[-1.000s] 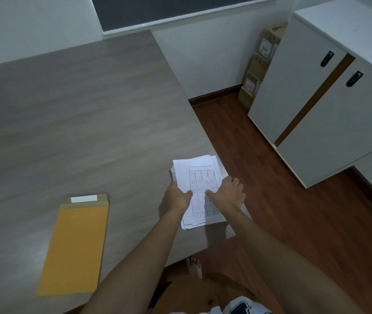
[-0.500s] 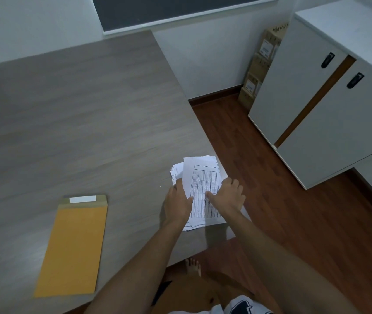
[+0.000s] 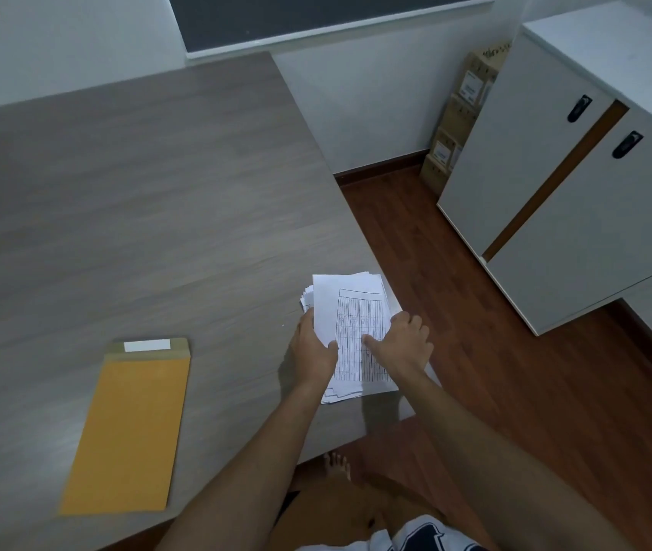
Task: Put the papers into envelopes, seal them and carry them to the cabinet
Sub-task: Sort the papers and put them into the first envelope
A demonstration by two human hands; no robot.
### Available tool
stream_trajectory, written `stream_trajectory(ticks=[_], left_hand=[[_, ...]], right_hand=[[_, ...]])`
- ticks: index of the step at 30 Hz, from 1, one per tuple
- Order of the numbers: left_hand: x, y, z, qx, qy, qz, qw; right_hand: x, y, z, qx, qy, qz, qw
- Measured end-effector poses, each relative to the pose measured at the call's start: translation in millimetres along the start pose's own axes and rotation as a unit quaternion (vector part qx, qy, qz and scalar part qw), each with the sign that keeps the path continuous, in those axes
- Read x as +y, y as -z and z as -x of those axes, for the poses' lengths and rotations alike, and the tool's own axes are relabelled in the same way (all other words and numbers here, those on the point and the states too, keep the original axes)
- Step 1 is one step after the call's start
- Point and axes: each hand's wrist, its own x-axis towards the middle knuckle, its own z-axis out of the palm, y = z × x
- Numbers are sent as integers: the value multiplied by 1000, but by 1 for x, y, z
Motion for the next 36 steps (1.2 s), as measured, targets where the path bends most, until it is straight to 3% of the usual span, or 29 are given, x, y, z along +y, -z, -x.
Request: stream_trajectory(ticks=[5,19,24,29,36], left_hand=[[7,-1,1,-25,-2,-4,1000],[6,7,-9,24,35,60,997],[8,9,-18,4,59,92,994],[4,0,-31,-86,55,125,987],[13,5,-34,-69,79,218,970]], right_hand=[[-1,-4,-1,2,-3,5,1000],[0,-4,-1,4,1,6,1000],[0,-3,0,3,-1,-4,1000],[1,-1,5,9,6,-14,1000],[2,7,12,61,28,-123,990]])
